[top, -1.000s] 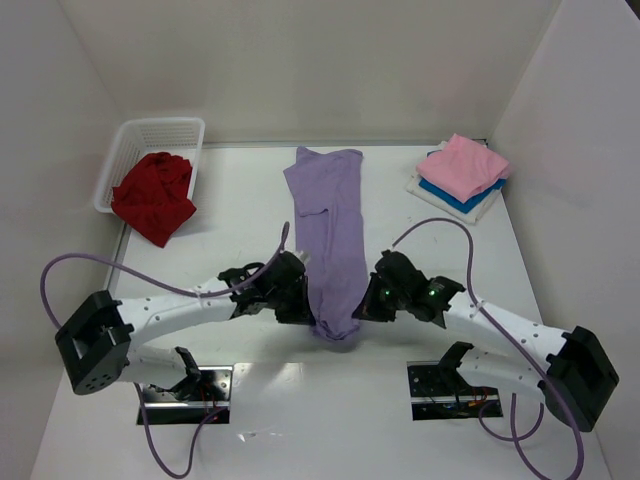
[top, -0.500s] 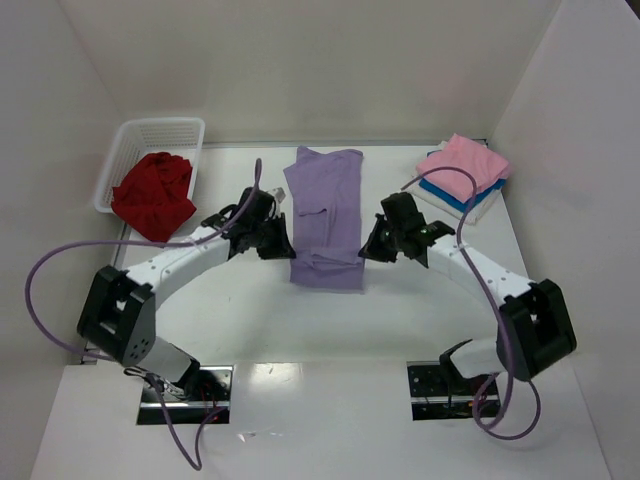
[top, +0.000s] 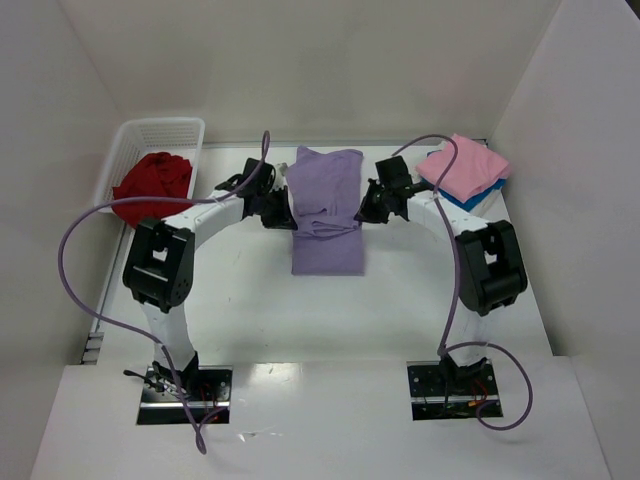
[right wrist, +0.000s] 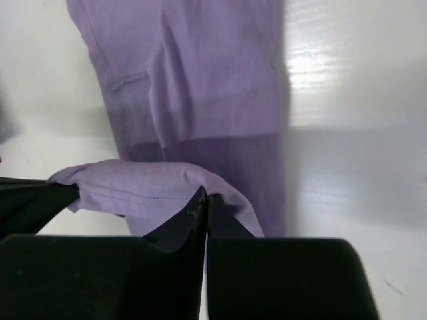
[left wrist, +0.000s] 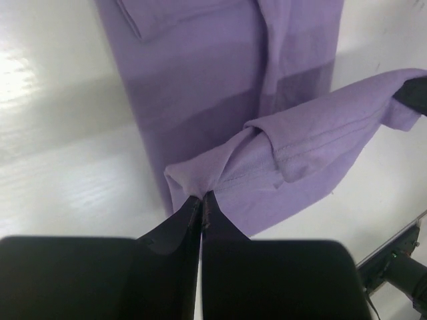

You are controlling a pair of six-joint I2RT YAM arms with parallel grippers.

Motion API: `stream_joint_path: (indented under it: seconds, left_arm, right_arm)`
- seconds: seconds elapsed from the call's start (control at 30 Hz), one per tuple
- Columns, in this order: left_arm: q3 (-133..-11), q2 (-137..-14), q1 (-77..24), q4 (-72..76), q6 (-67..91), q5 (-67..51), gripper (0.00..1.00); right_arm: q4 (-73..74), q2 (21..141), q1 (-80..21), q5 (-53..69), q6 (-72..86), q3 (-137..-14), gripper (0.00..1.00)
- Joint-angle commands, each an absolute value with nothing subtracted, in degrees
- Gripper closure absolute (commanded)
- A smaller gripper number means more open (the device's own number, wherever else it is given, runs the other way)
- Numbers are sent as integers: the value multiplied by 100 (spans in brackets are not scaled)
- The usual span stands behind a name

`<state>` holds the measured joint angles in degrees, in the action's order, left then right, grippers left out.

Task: Fold and stack the t-shirts
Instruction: Fold the folded rectangular tshirt in 1/3 of the way

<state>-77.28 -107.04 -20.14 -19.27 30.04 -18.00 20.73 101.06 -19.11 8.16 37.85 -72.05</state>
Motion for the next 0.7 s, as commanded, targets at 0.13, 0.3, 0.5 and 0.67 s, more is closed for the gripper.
stream_joint_path:
  seconds: [0.13, 0.3, 0.5, 0.67]
  left_arm:
    - [-8349, -11390, -1784, -1854, 2672, -1960, 100]
    - [-8481, -11654, -1679, -1731, 2619, -2083, 91]
    - [-8736, -11654, -1627, -1608, 2312, -1837, 56]
    - [-9025, -11375, -1441, -1547, 2084, -1784, 25]
  right_arm:
    - [1811, 10802, -1793, 791, 3437, -7848, 100]
    - [1547, 11021, -1740, 738, 3270, -7980, 100]
    - [1337, 11083, -1740, 686, 2997, -8392, 68]
    - [1441, 11136, -1740, 633, 2936, -8885, 52]
